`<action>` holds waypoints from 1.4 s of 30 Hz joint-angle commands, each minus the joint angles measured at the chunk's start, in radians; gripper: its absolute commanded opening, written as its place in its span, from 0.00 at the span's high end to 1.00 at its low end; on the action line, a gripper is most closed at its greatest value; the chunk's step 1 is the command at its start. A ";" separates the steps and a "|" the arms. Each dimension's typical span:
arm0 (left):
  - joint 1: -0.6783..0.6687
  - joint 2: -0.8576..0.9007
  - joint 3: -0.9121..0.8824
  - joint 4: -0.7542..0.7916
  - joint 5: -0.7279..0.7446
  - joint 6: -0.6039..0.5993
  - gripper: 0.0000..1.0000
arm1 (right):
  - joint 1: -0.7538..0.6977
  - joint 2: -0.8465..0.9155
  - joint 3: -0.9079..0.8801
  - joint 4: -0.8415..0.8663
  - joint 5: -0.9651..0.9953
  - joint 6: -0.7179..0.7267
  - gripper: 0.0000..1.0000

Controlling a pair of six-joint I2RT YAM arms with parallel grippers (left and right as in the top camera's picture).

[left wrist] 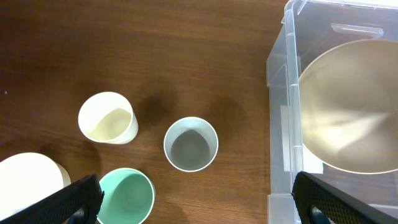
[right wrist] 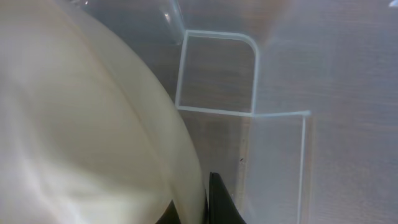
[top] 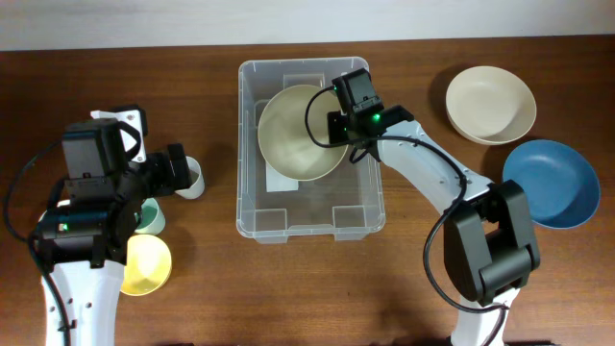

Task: Pack container
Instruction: 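Carry the cream bowl into the clear container and release it, then move the right gripper back to the second cream bowl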

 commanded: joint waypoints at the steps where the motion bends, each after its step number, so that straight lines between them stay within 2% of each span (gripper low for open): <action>1: 0.001 0.003 0.018 0.000 0.011 -0.010 0.01 | 0.004 -0.010 0.043 0.013 -0.023 0.019 0.75; 7: 0.001 0.003 0.018 0.000 0.011 -0.010 0.00 | 0.008 -0.018 0.076 -0.012 -0.023 -0.012 0.63; 12: 0.000 0.003 0.018 -0.001 0.011 -0.010 0.01 | 0.028 -0.068 0.248 -0.166 0.008 -0.129 0.49; 13: 0.001 0.003 0.018 -0.001 0.011 -0.010 0.01 | 0.029 -0.080 0.296 -0.208 0.022 -0.158 0.44; 15: 0.001 0.003 0.018 -0.003 0.011 -0.010 0.01 | 0.026 -0.101 0.389 -0.288 0.034 -0.227 0.24; 17: 0.001 0.003 0.018 -0.005 0.011 -0.010 0.00 | 0.014 -0.116 0.468 -0.343 0.033 -0.272 0.16; 20: 0.001 0.003 0.018 -0.008 0.011 -0.010 0.01 | -0.011 -0.131 0.541 -0.384 0.035 -0.357 0.14; 24: 0.001 0.003 0.018 -0.008 0.011 -0.010 0.01 | -0.082 -0.126 0.556 -0.397 0.130 -0.345 0.13; 26: 0.001 0.003 0.018 -0.008 0.011 -0.010 0.01 | -0.127 -0.105 0.555 -0.422 0.216 -0.332 0.06; 28: 0.001 0.003 0.018 -0.008 0.011 -0.010 0.01 | -0.177 -0.075 0.555 -0.446 0.279 -0.325 0.04; 35: 0.000 0.003 0.018 -0.008 0.011 -0.010 0.01 | -0.335 0.065 0.555 -0.533 0.266 -0.361 0.00; 42: 0.001 0.003 0.018 -0.008 0.011 -0.010 0.01 | -0.403 0.205 0.555 -0.554 0.262 -0.386 0.01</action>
